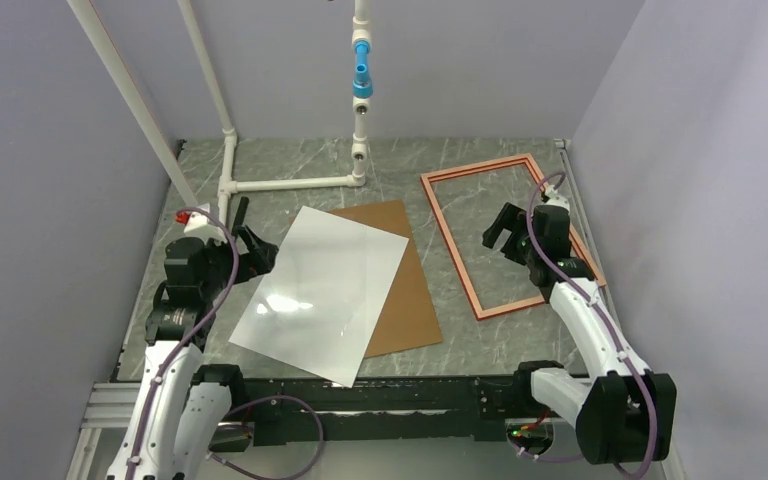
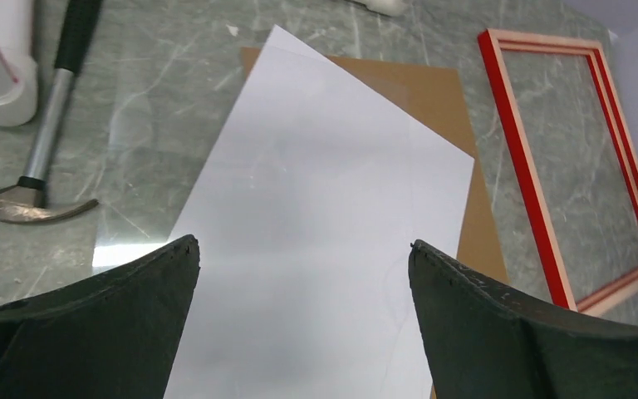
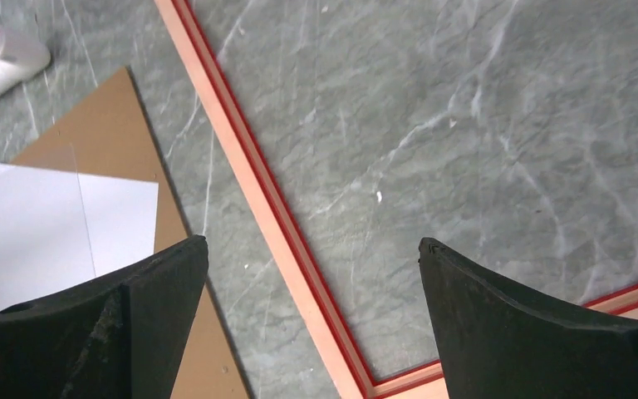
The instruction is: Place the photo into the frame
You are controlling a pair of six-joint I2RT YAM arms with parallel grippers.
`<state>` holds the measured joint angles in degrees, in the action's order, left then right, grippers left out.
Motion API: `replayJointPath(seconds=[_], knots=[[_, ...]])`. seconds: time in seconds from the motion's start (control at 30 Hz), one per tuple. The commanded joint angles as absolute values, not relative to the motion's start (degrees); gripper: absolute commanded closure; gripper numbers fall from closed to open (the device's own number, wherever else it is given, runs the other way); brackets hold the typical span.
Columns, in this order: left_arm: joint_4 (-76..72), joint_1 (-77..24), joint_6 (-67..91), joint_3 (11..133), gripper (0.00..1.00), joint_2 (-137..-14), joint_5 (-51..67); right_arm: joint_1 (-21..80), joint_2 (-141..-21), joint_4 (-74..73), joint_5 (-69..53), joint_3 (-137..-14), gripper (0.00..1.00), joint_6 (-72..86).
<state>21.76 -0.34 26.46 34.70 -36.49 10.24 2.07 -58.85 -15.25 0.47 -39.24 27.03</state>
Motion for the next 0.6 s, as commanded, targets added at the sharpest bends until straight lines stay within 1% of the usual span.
replayJointPath(seconds=[0.0,0.13,0.27,0.37,0.47,0.57], knots=[[21.5,-0.2,23.4,38.0,0.01,-37.2,17.7,2.4,-62.6,-17.9,-3.5,-43.1,0.00,26.0],[24.2,-0.2,19.2,42.8,0.01,-40.7,24.5,4.7,-67.2,-19.2,-3.7,-44.6,0.00,26.1],[29.6,-0.2,14.2,49.8,0.01,-44.4,32.2,12.5,-71.8,-21.0,2.3,-47.3,0.00,25.1],[33.1,-0.2,10.4,54.5,0.01,-46.4,34.2,17.1,-77.3,-22.9,4.9,-50.1,0.01,24.7],[34.6,-0.2,7.7,56.3,0.01,-47.2,33.1,19.5,-82.2,-24.3,7.7,-51.8,0.04,24.8],[34.3,-0.2,6.5,54.9,0.01,-47.3,32.3,20.3,-86.0,-25.7,10.1,-52.9,0.12,25.5]])
